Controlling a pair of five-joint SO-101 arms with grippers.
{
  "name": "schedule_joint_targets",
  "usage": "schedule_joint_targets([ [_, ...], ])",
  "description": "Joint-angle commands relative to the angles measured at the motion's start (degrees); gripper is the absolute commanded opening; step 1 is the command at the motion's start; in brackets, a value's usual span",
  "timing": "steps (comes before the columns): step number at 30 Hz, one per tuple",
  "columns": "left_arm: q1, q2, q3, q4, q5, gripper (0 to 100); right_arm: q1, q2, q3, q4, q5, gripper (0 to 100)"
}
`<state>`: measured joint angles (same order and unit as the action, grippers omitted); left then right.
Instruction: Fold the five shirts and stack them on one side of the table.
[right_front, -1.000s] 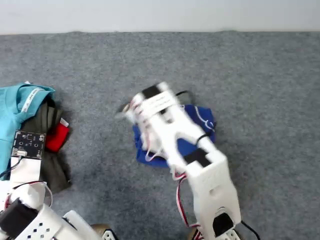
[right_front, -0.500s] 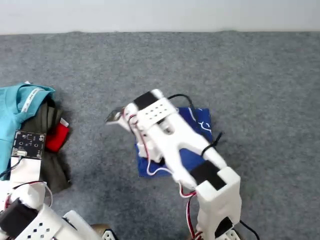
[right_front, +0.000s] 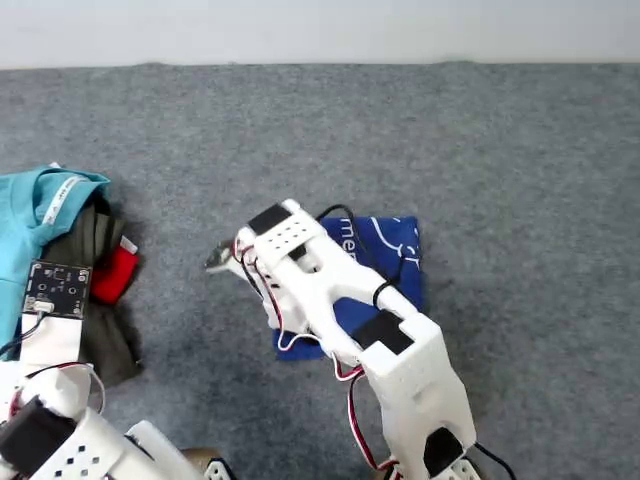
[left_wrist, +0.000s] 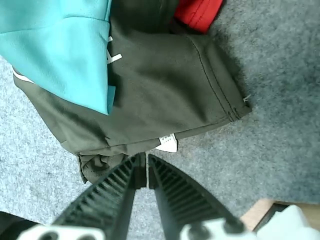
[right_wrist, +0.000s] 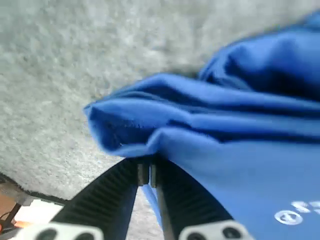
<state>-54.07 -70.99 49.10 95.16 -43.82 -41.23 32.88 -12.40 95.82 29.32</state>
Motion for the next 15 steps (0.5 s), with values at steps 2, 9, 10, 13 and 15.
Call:
schedule_joint_targets([
  [2, -0.09, -0.09, -0.13, 0.35, 0.35, 2, 3.65, -1.36, -13.8, 5.67, -0.44, 0.9],
  [9, -0.09, -0.09, 0.04, 0.35, 0.35, 2, 11.47, 0.48, -29.8, -0.92, -0.44, 0.9],
  [10, -0.09, -0.09, 0.4, 0.35, 0.35, 2, 11.82, 1.54, -30.42, -3.47, -0.44, 0.9],
  [13, -0.09, -0.09, 2.42, 0.35, 0.35, 2, 11.74, 5.93, -30.86, -10.07, -0.44, 0.9],
  [15, -0.18, -0.09, 3.21, 0.35, 0.35, 2, 10.51, 9.1, -30.95, -12.88, -0.44, 0.9],
])
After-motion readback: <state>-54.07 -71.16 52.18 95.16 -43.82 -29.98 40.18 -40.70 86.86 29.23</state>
